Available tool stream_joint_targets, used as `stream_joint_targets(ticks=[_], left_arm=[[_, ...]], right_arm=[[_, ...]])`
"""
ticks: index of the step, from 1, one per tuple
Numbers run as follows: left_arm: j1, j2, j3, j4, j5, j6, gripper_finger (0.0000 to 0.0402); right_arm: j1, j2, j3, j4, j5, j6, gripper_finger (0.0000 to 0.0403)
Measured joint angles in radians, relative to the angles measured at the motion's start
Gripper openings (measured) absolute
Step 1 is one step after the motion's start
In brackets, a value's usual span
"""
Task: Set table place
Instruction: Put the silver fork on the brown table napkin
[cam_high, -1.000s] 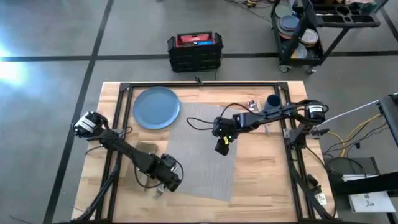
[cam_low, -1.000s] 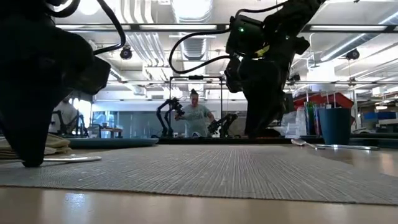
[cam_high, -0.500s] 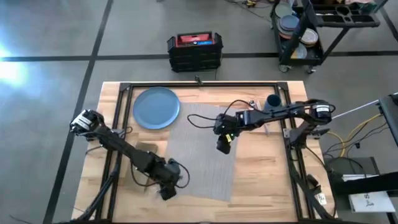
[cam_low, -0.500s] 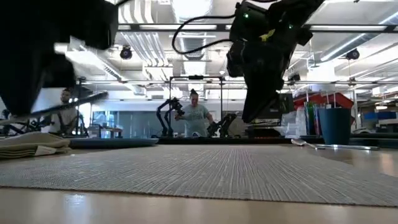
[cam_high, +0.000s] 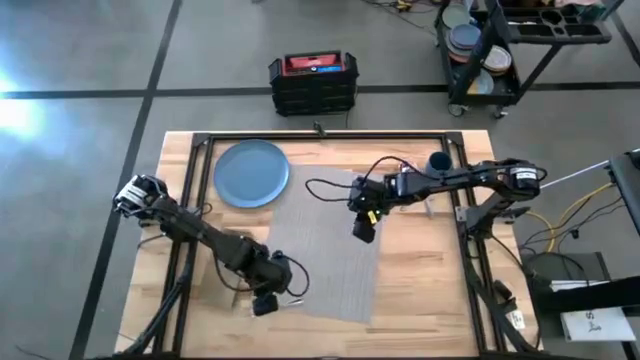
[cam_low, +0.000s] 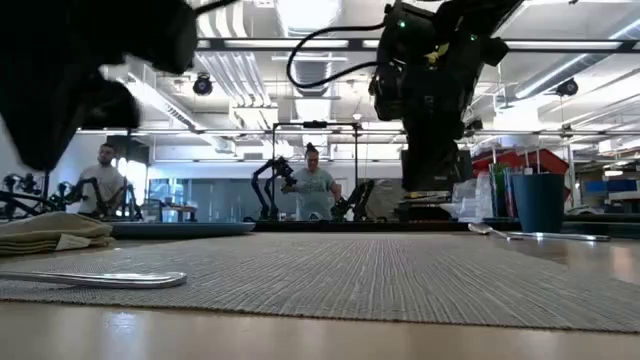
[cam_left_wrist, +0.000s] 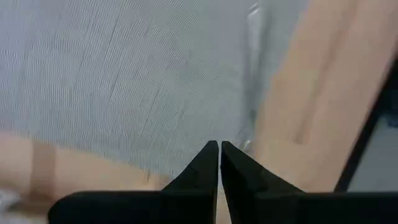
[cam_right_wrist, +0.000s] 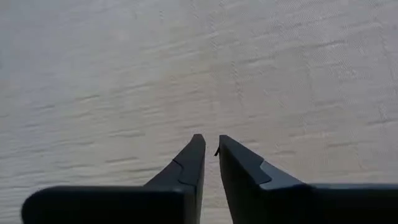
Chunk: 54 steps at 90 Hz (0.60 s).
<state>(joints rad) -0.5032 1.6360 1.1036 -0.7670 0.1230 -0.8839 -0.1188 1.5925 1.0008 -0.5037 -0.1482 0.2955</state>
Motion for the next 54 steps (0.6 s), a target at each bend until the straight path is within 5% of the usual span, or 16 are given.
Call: stream_joint_targets(ticks=[17, 32, 54], left_arm=[[-0.050, 0.000, -0.049, 0.217, -0.046, -0.171, 0.0096], [-0.098, 0.000, -0.061, 0.234, -0.164, -0.223, 0.0164], [-0.163, 0.098, -0.046, 0.299, -0.183, -0.238, 0.0150]], right_arm=[[0.000, 0.000, -0.014, 0.003, 0.001, -0.022, 0.0093], [-0.005, 0.000, -0.027, 0.015, 0.009, -0.021, 0.0140], [-0.020, 0.000, -0.054, 0.021, 0.021, -0.019, 0.0164]])
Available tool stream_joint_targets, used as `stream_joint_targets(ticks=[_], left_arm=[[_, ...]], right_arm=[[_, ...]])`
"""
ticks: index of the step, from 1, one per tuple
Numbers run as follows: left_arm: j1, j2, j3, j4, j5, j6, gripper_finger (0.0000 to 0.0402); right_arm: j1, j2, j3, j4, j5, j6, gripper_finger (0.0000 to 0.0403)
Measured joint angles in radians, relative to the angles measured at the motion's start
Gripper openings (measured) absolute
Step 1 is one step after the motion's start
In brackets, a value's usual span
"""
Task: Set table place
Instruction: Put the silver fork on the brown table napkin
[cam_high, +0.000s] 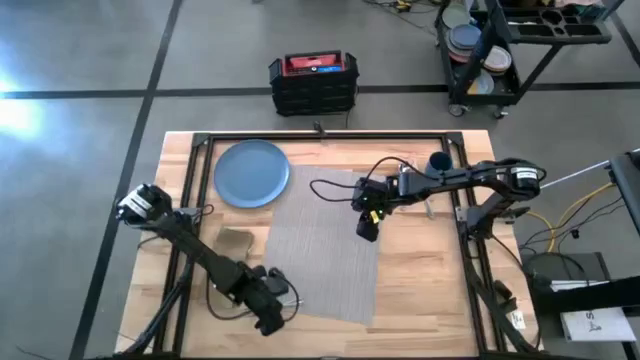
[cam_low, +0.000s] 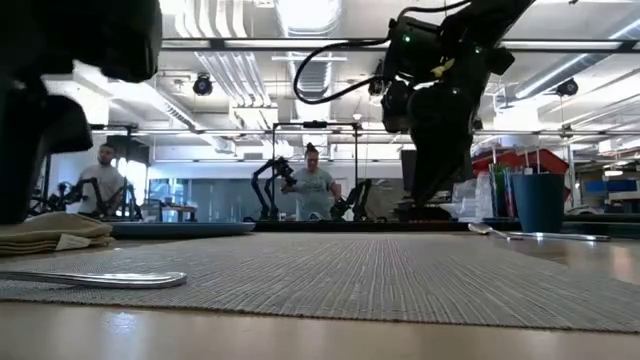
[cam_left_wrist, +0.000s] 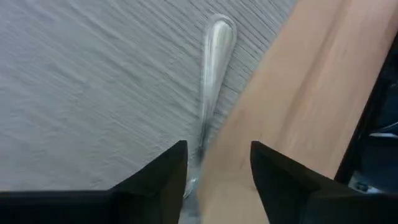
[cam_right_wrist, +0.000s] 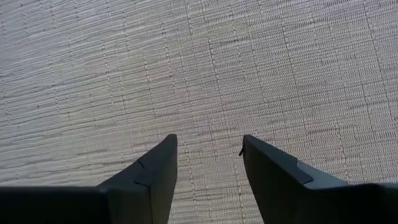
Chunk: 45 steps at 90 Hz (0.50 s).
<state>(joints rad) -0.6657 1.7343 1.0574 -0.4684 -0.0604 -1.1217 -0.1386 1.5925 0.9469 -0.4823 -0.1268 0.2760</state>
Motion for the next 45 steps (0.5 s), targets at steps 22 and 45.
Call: stream_joint_targets(ticks=[22, 45], left_arm=[[-0.015, 0.104, 0.029, -0.004, -0.002, -0.020, 0.0112], [-0.015, 0.121, 0.025, -0.011, -0.004, -0.030, 0.0081]], right_arm=[[-0.004, 0.000, -0.014, 0.000, -0.003, 0.000, 0.0149], [-0.004, 0.000, -0.014, 0.000, -0.004, -0.005, 0.0134]])
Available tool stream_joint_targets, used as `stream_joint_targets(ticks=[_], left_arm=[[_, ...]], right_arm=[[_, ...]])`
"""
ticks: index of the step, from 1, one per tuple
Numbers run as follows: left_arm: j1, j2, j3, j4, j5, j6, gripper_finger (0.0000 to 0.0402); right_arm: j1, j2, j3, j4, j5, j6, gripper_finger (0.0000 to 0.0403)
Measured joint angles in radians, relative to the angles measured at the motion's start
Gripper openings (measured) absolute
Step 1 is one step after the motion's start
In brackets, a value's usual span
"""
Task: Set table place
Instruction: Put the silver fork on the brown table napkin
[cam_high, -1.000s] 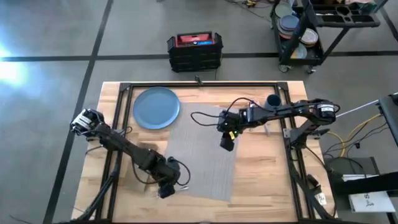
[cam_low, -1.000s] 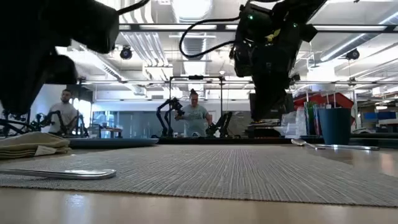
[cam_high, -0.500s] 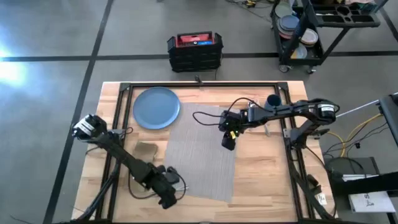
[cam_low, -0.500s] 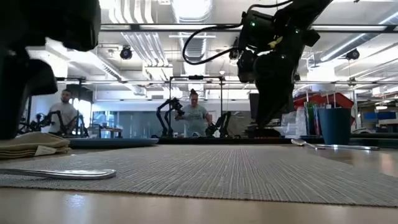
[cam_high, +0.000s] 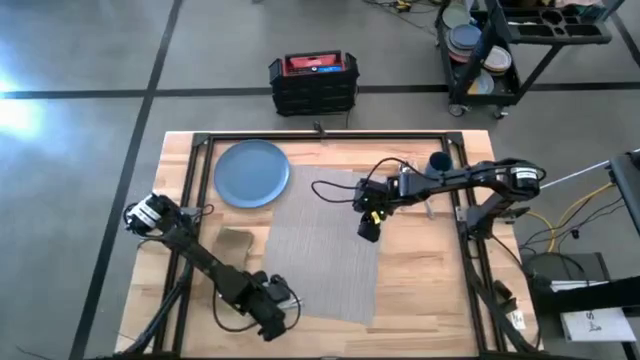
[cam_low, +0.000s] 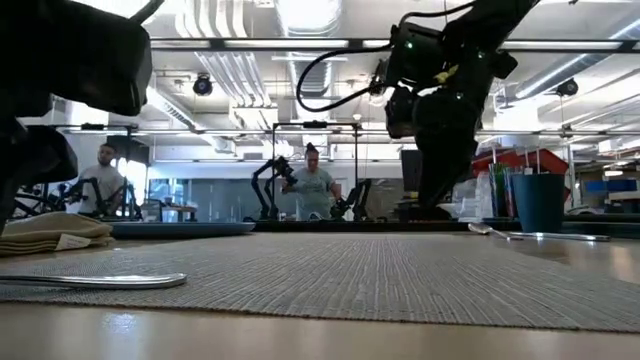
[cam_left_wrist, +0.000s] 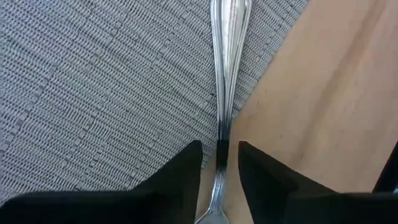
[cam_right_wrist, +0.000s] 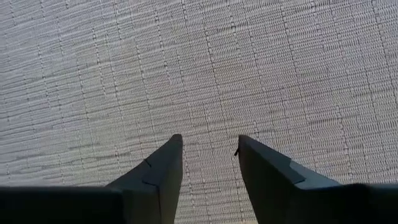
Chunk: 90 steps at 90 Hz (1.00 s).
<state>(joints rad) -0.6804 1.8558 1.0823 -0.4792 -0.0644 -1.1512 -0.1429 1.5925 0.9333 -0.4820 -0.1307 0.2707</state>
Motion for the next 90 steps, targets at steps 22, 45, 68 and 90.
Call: stream_joint_targets(ticks=[22, 45, 68, 90], left_arm=[[0.000, 0.000, -0.001, 0.007, -0.001, -0.004, 0.0007], [0.000, -0.039, 0.050, -0.095, 0.011, 0.048, 0.0000], [0.007, -0.071, 0.180, -0.310, 0.009, 0.195, 0.0001], [0.091, -0.073, 0.224, -0.368, 0.007, 0.583, 0.0001]], right_arm=[[0.000, 0.000, 0.000, 0.001, 0.000, -0.008, 0.0122], [-0.002, 0.000, 0.000, 0.001, 0.001, -0.027, 0.0109], [-0.002, 0.000, 0.000, 0.001, 0.002, -0.041, 0.0102], [-0.002, 0.000, 0.000, -0.007, 0.000, -0.061, 0.0113]])
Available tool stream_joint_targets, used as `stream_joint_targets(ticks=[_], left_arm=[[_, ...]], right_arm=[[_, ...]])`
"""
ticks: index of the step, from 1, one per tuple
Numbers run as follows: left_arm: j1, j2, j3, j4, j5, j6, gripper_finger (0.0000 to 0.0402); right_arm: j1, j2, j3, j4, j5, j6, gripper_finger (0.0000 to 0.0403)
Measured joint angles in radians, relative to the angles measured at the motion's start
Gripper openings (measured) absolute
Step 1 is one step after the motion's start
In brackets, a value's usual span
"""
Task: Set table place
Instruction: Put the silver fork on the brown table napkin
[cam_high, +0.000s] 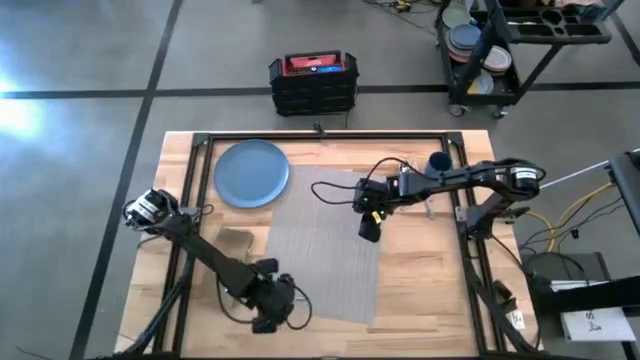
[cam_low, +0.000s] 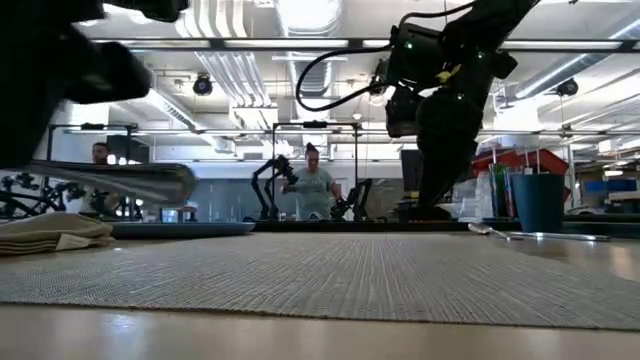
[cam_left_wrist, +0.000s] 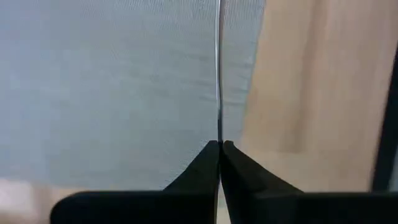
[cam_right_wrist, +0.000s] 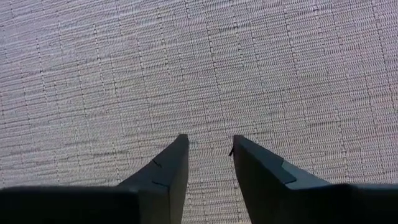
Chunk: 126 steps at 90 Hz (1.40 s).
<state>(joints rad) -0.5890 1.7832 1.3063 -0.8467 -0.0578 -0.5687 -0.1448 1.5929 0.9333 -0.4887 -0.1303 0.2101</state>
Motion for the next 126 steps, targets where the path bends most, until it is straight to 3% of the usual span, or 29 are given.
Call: stream_joint_targets(ticks=[32, 48, 89, 126], left_arm=[[0.265, -0.001, 0.000, -0.080, 0.162, 0.709, 0.0000], [0.341, 0.003, -0.011, -0.115, 0.269, 0.971, 0.0000], [0.361, 0.218, -0.004, -0.078, 0.483, 1.230, 0.0001], [0.370, 0.199, -0.008, 0.038, 0.466, 1.297, 0.0021]], right_arm=[[0.000, 0.000, -0.001, -0.144, -0.001, -0.040, 0.0116], [0.000, 0.000, -0.002, -0.149, -0.033, -0.028, 0.0105], [0.000, 0.000, -0.002, -0.142, -0.034, 0.053, 0.0086], [0.001, 0.000, -0.002, -0.134, -0.034, 0.070, 0.0074]])
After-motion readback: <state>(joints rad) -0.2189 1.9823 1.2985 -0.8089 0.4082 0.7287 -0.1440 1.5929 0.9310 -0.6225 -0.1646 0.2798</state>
